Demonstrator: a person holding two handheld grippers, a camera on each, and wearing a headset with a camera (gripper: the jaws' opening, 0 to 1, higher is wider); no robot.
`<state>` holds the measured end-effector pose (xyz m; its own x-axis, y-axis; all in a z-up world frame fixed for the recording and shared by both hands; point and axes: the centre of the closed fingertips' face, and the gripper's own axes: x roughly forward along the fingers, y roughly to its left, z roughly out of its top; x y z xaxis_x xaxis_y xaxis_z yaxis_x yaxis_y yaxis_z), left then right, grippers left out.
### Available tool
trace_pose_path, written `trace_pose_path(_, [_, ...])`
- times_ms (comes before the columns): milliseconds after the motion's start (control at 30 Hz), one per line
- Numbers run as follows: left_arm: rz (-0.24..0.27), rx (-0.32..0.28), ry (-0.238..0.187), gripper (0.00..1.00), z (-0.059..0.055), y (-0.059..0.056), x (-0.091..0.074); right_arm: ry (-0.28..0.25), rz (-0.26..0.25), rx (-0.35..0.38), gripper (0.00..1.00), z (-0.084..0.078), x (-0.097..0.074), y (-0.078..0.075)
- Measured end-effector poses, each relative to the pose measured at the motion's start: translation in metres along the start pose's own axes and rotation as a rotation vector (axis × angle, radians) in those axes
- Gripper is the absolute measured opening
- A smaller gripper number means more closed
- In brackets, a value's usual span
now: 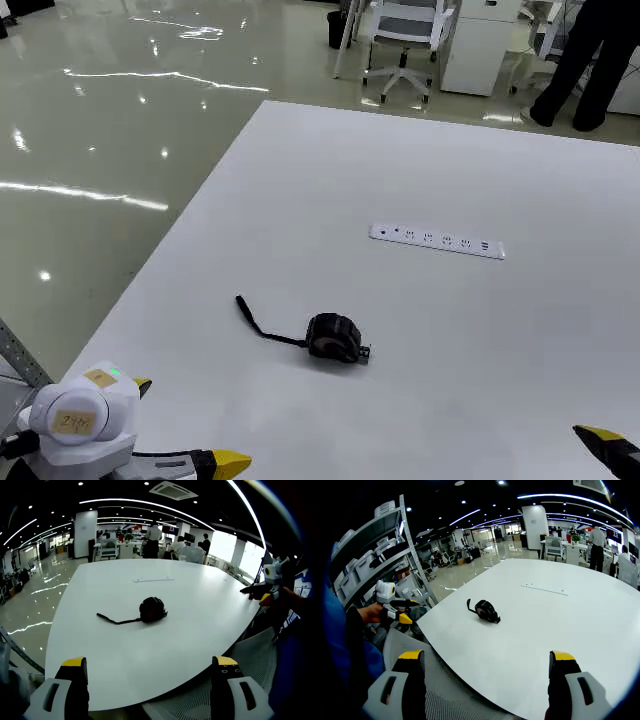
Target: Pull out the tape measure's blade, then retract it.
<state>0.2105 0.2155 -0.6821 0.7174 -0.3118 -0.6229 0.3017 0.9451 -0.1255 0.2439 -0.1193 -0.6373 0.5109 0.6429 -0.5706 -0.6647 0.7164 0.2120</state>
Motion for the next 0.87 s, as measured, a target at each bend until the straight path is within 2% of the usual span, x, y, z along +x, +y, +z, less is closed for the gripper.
trace_pose_path(267, [-0.001,-0.012,0.0,1.0,-0.0006,0.0081,0.0008,0.004,-0.02,0.014,1.0,-0.0027,0.0004,-0.0014])
trace_pose_path(867, [-0.004,-0.005,0.011,1.0,0.0024,0.0084,0.0035,0.007,-0.037,0.024,1.0,-0.0037,-0.001,-0.0032])
